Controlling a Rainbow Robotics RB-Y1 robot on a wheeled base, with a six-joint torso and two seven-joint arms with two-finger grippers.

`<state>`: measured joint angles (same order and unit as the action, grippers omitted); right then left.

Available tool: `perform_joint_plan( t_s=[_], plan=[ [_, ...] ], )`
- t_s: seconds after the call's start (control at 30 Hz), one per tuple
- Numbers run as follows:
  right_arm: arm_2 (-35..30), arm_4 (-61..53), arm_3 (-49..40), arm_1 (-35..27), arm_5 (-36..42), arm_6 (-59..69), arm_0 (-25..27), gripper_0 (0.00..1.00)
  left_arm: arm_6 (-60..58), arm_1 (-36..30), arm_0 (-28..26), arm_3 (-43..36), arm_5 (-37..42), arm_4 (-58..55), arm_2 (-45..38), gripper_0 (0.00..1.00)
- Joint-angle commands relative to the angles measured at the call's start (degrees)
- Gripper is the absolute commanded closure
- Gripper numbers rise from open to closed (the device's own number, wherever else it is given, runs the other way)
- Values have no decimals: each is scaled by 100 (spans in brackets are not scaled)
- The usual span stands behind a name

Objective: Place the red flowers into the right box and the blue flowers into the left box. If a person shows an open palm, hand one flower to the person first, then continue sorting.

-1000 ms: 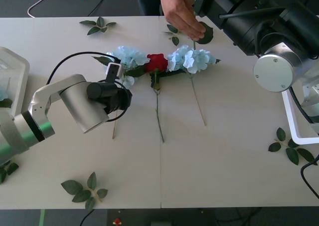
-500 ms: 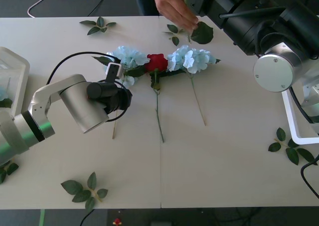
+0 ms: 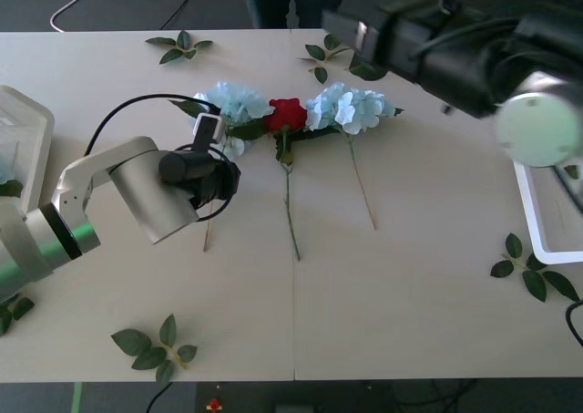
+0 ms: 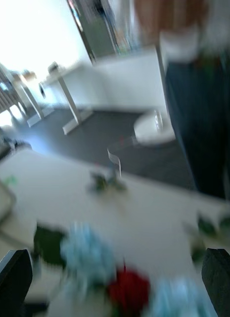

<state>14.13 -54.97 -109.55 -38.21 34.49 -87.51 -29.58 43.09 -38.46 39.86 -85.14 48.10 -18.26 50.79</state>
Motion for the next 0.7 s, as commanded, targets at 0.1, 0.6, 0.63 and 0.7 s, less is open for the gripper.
perform_joint_plan(
  t_s=[0.1, 0.6, 0.63, 0.7],
  plan=[
    [-903, 4, -743, -503, 1947, 832, 497, 0, -249, -214, 180, -258, 51, -116, -930, 100],
    [670, 1832, -207, -459, 3564, 3012, -48, 0, 1245, -355, 180, -1928, 4744, -1109, -5307, 100],
    [766, 1903, -128, -424, 3485, 3029, -92, 0, 1359, -364, 180, -1963, 4920, -1136, -5492, 100],
    [1065, 2114, 250, -239, 3169, 3056, -232, 0, 1781, -460, 180, -1998, 5474, -1285, -6054, 100]
  ],
)
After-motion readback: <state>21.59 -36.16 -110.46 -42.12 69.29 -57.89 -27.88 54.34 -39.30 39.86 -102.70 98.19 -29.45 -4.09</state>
